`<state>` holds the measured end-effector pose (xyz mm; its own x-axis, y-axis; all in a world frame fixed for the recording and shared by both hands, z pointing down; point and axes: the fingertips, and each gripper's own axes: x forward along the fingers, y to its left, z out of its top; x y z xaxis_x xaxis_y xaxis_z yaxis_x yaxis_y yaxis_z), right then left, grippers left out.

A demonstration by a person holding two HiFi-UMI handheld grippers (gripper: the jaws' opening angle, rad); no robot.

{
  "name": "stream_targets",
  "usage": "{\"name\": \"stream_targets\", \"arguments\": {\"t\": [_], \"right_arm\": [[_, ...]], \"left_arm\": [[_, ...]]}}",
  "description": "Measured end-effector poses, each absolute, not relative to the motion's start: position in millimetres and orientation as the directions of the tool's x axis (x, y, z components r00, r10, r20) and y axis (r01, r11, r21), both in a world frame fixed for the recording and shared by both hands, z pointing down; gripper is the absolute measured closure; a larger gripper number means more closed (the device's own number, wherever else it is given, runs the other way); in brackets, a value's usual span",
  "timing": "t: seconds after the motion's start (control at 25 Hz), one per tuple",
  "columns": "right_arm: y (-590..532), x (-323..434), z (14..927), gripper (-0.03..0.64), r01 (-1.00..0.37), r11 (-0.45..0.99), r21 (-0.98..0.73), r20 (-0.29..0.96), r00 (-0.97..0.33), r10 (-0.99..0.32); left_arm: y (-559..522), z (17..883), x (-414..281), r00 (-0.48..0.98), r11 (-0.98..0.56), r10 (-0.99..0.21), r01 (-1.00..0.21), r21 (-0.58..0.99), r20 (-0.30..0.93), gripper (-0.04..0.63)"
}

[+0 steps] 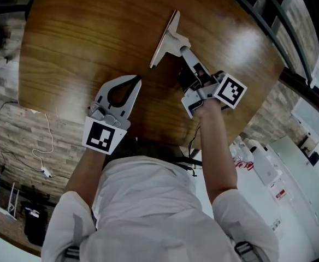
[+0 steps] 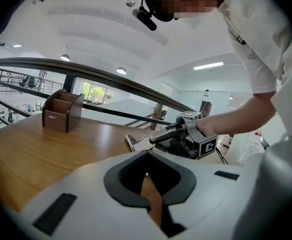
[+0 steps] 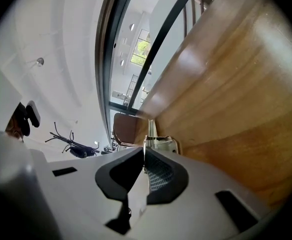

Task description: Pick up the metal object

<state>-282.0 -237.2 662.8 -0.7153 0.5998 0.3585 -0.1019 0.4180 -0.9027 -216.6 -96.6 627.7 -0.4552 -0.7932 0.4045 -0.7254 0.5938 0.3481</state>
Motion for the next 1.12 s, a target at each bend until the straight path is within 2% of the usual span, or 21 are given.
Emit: {"name": "stream_targets", "arguments": {"t": [0.28,0.48,1.0,1.12], "right_arm": [[-224.4,-283.7,647.0,0.588,-0.070,0.413,-0.908,0.327,-0.735,0.594],[-211.1,-293.0,611.6,0.588,-0.002,0.421,-0.907,0.269,-0.772,0.576],[-197.8,-257.2,461.2,0.588,0.190,0.497,-0.847,0.078,-0.879,0.469],[-204.4,-242.9,416.4,0.588,0.241,0.522,-0.818,0.018,-0.897,0.442]], "left_arm": [[-76.3,619.8,-226.8,-0.460,0.589,-0.800,-0.727,0.354,0.385,0.583],[-49.6,593.8,-256.1,-0.501,0.601,-0.792,-0.741,0.300,0.349,0.583],[-28.9,460.2,-268.0,-0.509,0.524,-0.852,-0.828,0.202,0.121,0.583],[-30.0,415.8,-270.9,-0.502,0.498,-0.865,-0.848,0.180,0.030,0.583]]}}
